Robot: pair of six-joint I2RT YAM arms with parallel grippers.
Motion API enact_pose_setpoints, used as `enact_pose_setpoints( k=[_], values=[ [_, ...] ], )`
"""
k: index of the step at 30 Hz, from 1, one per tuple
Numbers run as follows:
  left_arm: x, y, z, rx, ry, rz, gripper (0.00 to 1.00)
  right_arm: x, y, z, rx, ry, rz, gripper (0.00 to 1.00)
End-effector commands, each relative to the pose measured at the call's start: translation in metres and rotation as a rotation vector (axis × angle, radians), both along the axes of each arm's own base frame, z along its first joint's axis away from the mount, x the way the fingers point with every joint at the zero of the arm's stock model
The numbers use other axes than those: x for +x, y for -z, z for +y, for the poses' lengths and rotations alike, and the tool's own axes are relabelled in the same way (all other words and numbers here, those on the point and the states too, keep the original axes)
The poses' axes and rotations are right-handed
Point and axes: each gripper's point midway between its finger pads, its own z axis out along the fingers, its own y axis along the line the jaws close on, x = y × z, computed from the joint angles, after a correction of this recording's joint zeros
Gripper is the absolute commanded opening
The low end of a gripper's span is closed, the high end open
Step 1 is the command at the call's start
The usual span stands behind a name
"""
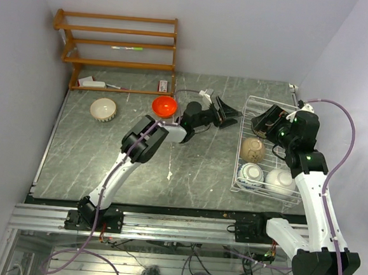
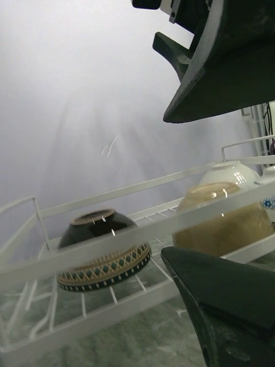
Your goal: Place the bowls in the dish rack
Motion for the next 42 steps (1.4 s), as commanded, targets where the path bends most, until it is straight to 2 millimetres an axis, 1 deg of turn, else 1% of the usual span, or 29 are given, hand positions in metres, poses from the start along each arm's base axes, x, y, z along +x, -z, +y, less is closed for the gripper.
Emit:
enact_pose_setpoints(
  k=[1, 3, 5, 8, 10, 11, 12, 13, 15, 17, 19, 23, 24, 26, 28, 29, 31, 34, 36, 38, 42],
  values=[
    [-0.006, -0.056, 0.012, 0.092, -0.008, -0.187, 1.00, -0.003, -0.041, -0.001, 0.009, 0.004, -0.103, 1.00],
    [-0.003, -0.055, 0.024, 0.165, -0.039, -0.194, 0.99, -0.006, -0.056, -0.003, 0.010, 0.013, -0.141, 1.00],
    [0.004, -0.048, 0.045, 0.246, -0.087, -0.189, 0.99, -0.008, -0.067, -0.004, 0.008, 0.019, -0.162, 1.00],
    [0.018, -0.047, 0.085, 0.361, -0.175, -0.206, 0.99, -0.007, -0.072, -0.004, 0.007, 0.017, -0.168, 1.00],
    [0.026, -0.046, 0.114, 0.457, -0.239, -0.221, 0.99, -0.005, -0.069, -0.003, 0.012, 0.012, -0.157, 1.00],
    [0.030, -0.042, 0.131, 0.529, -0.272, -0.215, 0.99, -0.003, -0.065, -0.003, 0.013, 0.016, -0.145, 1.00],
    [0.037, -0.042, 0.152, 0.591, -0.323, -0.217, 0.99, -0.001, -0.059, -0.005, 0.010, 0.026, -0.132, 1.00],
    [0.039, -0.041, 0.169, 0.651, -0.364, -0.220, 1.00, 0.002, -0.053, -0.008, 0.003, 0.043, -0.111, 1.00],
    [0.049, -0.036, 0.213, 0.776, -0.469, -0.199, 1.00, 0.011, -0.035, -0.017, -0.021, 0.090, -0.057, 1.00],
    [0.054, -0.033, 0.254, 0.878, -0.555, -0.177, 1.00, 0.023, -0.016, -0.026, -0.056, 0.135, 0.007, 1.00],
    [0.055, -0.040, 0.292, 0.946, -0.647, -0.173, 0.99, 0.035, -0.001, -0.035, -0.094, 0.175, 0.060, 1.00],
    [0.053, -0.046, 0.360, 1.093, -0.810, -0.141, 0.99, 0.055, 0.021, -0.057, -0.163, 0.281, 0.113, 1.00],
    [0.052, -0.047, 0.376, 1.127, -0.842, -0.128, 0.99, 0.060, 0.026, -0.061, -0.175, 0.294, 0.123, 1.00],
    [0.051, -0.043, 0.400, 1.166, -0.880, -0.095, 0.99, 0.069, 0.038, -0.068, -0.197, 0.316, 0.157, 1.00],
    [0.050, -0.037, 0.418, 1.162, -0.905, -0.064, 0.99, 0.077, 0.052, -0.074, -0.223, 0.332, 0.193, 1.00],
    [0.048, -0.030, 0.428, 1.159, -0.915, -0.046, 0.99, 0.082, 0.057, -0.077, -0.237, 0.337, 0.196, 1.00],
    [0.047, -0.024, 0.442, 1.152, -0.936, -0.026, 0.99, 0.089, 0.067, -0.083, -0.271, 0.345, 0.210, 1.00],
    [0.046, -0.018, 0.458, 1.158, -0.956, -0.004, 0.99, 0.103, 0.077, -0.091, -0.324, 0.352, 0.223, 1.00],
    [0.045, -0.016, 0.463, 1.161, -0.966, 0.001, 0.99, 0.112, 0.080, -0.095, -0.344, 0.355, 0.232, 1.00],
    [0.044, -0.019, 0.464, 1.157, -0.974, -0.010, 0.99, 0.122, 0.085, -0.097, -0.357, 0.352, 0.235, 1.00],
    [0.044, -0.026, 0.465, 1.153, -0.976, -0.027, 0.99, 0.138, 0.102, -0.099, -0.356, 0.340, 0.239, 1.00]
  ],
)
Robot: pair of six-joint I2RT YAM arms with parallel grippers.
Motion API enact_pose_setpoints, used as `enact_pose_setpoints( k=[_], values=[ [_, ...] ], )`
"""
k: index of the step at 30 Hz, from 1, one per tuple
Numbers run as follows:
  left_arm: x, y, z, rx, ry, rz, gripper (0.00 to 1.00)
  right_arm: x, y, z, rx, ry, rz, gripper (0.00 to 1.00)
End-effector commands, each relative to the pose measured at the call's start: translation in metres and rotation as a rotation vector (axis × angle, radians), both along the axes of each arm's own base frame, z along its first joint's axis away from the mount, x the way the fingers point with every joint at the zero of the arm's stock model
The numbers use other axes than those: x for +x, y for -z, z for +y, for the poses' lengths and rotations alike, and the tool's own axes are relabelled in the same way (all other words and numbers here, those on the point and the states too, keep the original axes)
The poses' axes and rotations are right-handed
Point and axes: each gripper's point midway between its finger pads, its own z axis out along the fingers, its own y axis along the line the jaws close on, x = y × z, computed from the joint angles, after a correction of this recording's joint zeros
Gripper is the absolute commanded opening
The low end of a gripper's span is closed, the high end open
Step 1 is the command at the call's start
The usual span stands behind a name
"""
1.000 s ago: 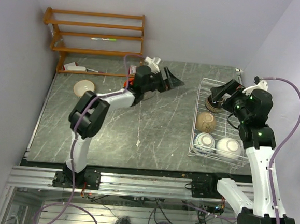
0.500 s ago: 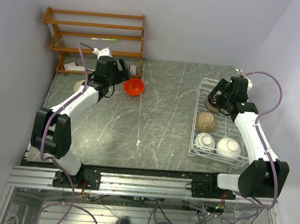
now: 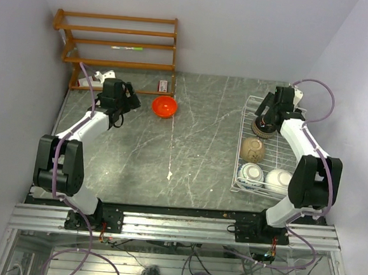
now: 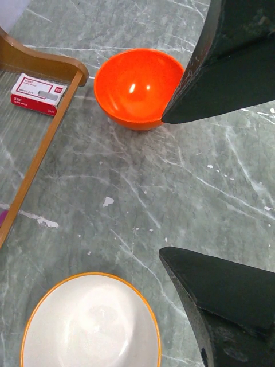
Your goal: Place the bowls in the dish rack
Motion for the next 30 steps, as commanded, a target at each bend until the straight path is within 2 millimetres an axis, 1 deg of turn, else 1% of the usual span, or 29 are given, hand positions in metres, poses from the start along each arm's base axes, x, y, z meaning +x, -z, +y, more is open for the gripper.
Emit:
enact_pose_setpoints(
  k=[1, 4, 6, 8, 11, 13, 16, 21, 22, 23, 25, 28, 30],
  values=[
    [0.005, -0.031, 0.004, 0.018, 0.000, -0.096, 0.99, 0.026, 0.000, -0.012, -0.032, 0.010, -0.049, 1.00],
    [0.004, -0.034, 0.004, 0.017, 0.001, -0.108, 0.99, 0.032, 0.018, -0.012, 0.004, 0.002, -0.025, 1.00],
    [0.003, -0.036, 0.004, 0.018, -0.001, -0.113, 0.99, 0.033, 0.025, -0.012, 0.014, 0.002, -0.020, 1.00],
    [0.003, -0.040, 0.004, 0.017, 0.001, -0.122, 0.99, 0.030, 0.029, -0.013, 0.011, 0.013, -0.016, 1.00],
    [0.003, -0.041, 0.003, 0.010, 0.006, -0.127, 0.99, 0.019, 0.031, -0.021, -0.015, 0.056, -0.003, 1.00],
    [0.003, -0.040, 0.001, 0.004, 0.010, -0.127, 0.99, 0.009, 0.031, -0.030, -0.044, 0.107, 0.019, 1.00],
    [0.002, -0.039, -0.001, -0.005, 0.017, -0.127, 0.99, -0.015, 0.030, -0.048, -0.076, 0.202, 0.043, 1.00],
    [0.001, -0.038, -0.003, -0.017, 0.025, -0.123, 0.99, -0.054, 0.034, -0.075, -0.015, 0.307, 0.044, 1.00],
    [0.001, -0.038, -0.003, -0.019, 0.025, -0.122, 0.99, -0.059, 0.033, -0.077, -0.006, 0.314, 0.036, 1.00],
    [0.000, -0.037, -0.003, -0.020, 0.026, -0.119, 0.99, -0.068, 0.037, -0.078, -0.004, 0.321, 0.046, 1.00],
    [0.000, -0.037, -0.004, -0.022, 0.027, -0.120, 1.00, -0.081, 0.039, -0.078, -0.008, 0.339, 0.057, 1.00],
    [-0.002, -0.038, -0.003, -0.019, 0.024, -0.118, 1.00, -0.098, 0.037, -0.076, -0.003, 0.353, 0.047, 0.99],
    [-0.002, -0.038, -0.002, -0.018, 0.022, -0.117, 1.00, -0.106, 0.034, -0.072, 0.010, 0.343, 0.020, 1.00]
  ],
)
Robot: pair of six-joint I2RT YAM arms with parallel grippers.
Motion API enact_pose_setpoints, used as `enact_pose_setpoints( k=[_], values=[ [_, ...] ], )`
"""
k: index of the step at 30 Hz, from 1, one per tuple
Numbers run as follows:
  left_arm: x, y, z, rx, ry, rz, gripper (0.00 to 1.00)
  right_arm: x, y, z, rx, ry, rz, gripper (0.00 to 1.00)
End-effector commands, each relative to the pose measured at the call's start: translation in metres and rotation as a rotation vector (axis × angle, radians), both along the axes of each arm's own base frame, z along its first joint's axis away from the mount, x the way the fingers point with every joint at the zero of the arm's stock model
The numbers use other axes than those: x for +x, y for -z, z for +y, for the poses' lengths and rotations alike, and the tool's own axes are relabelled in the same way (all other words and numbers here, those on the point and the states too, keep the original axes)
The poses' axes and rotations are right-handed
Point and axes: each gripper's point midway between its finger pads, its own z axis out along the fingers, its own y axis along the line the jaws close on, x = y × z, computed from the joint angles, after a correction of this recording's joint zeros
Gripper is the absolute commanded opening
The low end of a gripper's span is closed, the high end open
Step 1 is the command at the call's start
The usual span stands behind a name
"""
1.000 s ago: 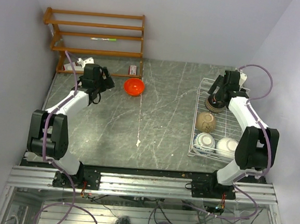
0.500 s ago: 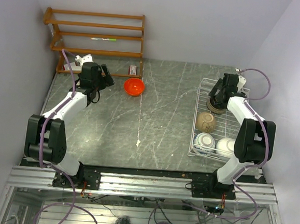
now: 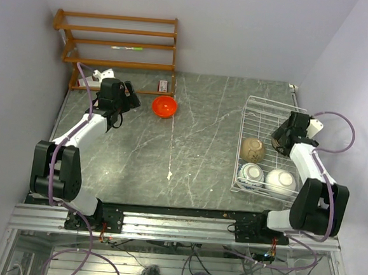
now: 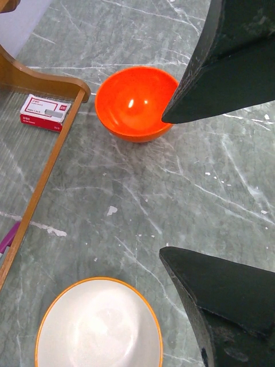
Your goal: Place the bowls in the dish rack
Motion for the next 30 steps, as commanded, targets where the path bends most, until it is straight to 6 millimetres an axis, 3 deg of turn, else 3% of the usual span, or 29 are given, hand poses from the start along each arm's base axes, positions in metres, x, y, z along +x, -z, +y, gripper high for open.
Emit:
enact_pose_setpoints(
  k=[1, 7, 12, 18, 20, 25, 30],
  values=[
    [0.003, -0.019, 0.000, -0.013, -0.002, -0.062, 1.00, -0.021, -0.006, 0.005, 0.011, 0.017, -0.038, 1.00],
    [0.002, -0.019, -0.001, -0.019, 0.001, -0.057, 1.00, -0.011, -0.036, 0.020, 0.049, -0.078, -0.111, 0.99],
    [0.002, -0.021, -0.002, -0.021, 0.004, -0.065, 1.00, 0.022, -0.064, 0.022, 0.017, -0.162, -0.215, 0.99],
    [0.006, -0.028, -0.006, -0.034, 0.026, -0.089, 1.00, 0.068, -0.080, 0.008, -0.049, -0.179, -0.255, 0.99],
    [0.007, -0.026, -0.007, -0.034, 0.027, -0.085, 1.00, 0.083, -0.075, 0.008, -0.048, -0.196, -0.262, 0.99],
    [0.006, -0.019, -0.006, -0.030, 0.023, -0.070, 1.00, 0.118, -0.035, 0.003, -0.021, -0.203, -0.190, 0.99],
    [0.004, -0.022, -0.001, -0.011, 0.010, -0.081, 1.00, 0.132, -0.013, 0.006, -0.010, -0.221, -0.218, 0.99]
  ],
)
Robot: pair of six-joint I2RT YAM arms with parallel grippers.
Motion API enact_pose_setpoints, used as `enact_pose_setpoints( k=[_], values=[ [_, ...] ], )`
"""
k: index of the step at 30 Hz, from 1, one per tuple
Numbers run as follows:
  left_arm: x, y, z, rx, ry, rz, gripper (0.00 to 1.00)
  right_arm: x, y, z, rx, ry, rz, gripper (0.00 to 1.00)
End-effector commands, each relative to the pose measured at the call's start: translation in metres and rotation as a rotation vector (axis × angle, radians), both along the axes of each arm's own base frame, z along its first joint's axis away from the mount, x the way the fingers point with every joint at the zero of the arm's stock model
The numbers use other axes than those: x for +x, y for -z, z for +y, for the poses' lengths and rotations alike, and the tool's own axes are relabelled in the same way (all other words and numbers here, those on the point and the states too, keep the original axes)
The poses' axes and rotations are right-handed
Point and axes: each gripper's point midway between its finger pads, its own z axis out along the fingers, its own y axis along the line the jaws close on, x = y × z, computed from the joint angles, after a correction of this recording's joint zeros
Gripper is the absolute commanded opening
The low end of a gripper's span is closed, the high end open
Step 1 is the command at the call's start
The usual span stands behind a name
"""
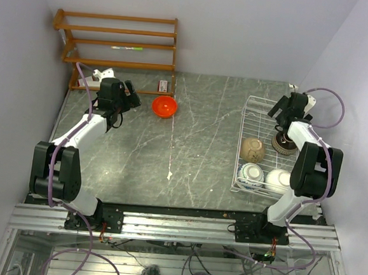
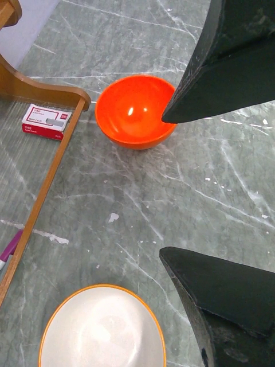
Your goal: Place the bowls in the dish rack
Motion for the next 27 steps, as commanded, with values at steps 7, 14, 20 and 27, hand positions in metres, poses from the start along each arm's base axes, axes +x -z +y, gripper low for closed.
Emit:
enact_pose_setpoints(
  k=[7, 14, 20, 27],
  values=[
    [0.004, -0.015, 0.000, -0.005, 0.001, -0.067, 0.99, -0.014, 0.019, -0.002, 0.016, 0.060, -0.024, 0.98],
    [0.001, -0.011, -0.001, -0.013, 0.007, -0.058, 0.99, -0.066, 0.033, 0.000, 0.037, 0.143, 0.038, 0.98],
    [-0.003, -0.017, 0.001, -0.014, -0.002, -0.069, 0.99, -0.088, 0.034, 0.002, 0.030, 0.176, 0.065, 0.98],
    [-0.002, -0.028, 0.011, 0.030, -0.036, -0.078, 0.99, -0.082, -0.016, 0.008, 0.024, 0.140, -0.011, 0.98]
  ],
)
